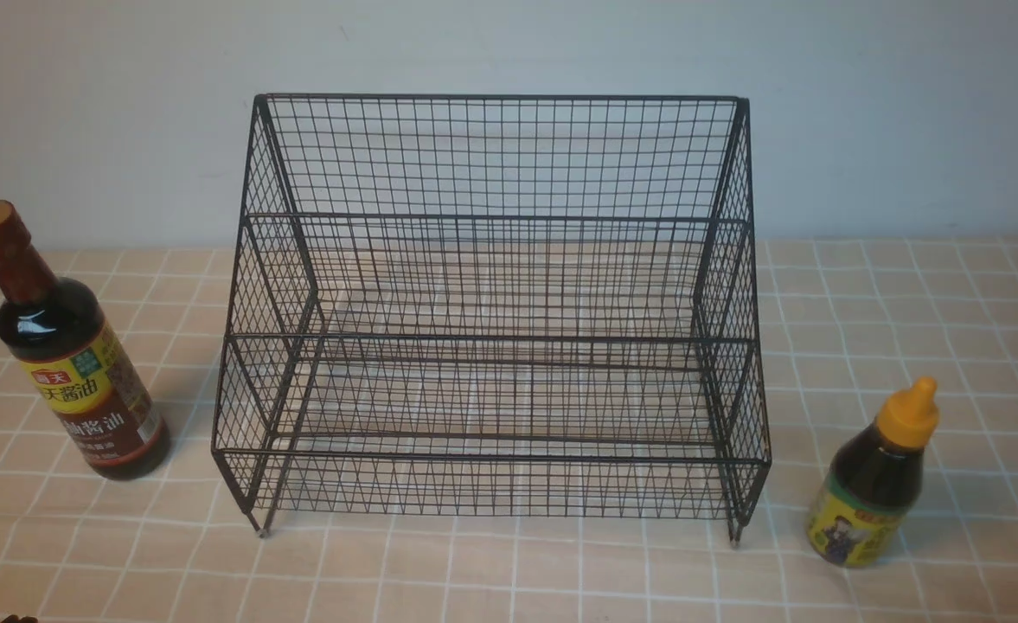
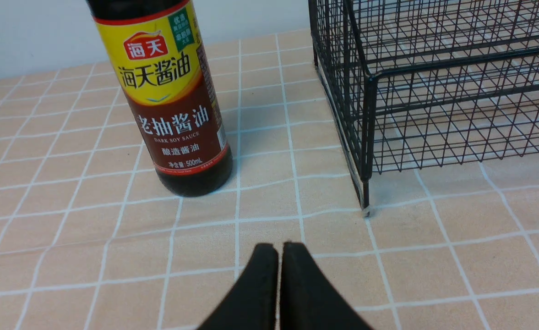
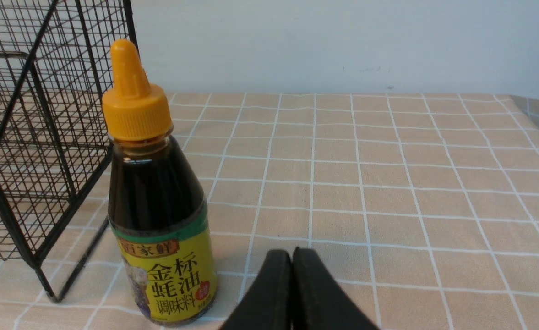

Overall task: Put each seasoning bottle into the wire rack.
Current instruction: Use the right arm to grab the condiment bottle closest to it

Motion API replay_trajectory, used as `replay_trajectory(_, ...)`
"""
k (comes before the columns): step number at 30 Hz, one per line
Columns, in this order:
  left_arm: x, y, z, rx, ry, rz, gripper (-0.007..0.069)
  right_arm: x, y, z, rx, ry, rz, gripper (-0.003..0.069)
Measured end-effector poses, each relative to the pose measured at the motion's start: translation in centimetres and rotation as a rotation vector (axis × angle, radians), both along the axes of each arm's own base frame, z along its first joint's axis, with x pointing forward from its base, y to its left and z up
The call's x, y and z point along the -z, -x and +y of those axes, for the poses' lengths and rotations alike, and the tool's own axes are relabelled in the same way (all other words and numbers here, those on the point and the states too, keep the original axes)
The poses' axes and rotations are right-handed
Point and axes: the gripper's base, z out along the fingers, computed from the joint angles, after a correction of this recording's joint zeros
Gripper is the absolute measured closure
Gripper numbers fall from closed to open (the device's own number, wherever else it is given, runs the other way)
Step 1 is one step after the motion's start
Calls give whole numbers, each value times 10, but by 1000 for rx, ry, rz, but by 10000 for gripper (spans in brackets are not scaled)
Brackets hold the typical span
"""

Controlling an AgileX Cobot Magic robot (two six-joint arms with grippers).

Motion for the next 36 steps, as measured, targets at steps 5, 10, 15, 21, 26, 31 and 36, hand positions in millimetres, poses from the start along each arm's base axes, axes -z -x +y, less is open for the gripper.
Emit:
replay_trajectory(5,0,0,0,0,0,0,631,0,0,0,0,0,0,673)
replay_trajectory(10,0,0,0,0,0,0,631,0,0,0,0,0,0,673)
replay_trajectory(15,0,0,0,0,0,0,631,0,0,0,0,0,0,673)
replay_trajectory(21,0,0,0,0,0,0,631,0,0,0,0,0,0,673)
replay_trajectory(26,0,0,0,0,0,0,631,-5,-2,2,-14,-56,-84,673)
replay_trajectory(31,0,0,0,0,0,0,631,-28,-2,4,-32,-256,-331,673)
replay_trajectory(36,0,0,0,0,0,0,631,-38,0,2,-31,-353,-447,673)
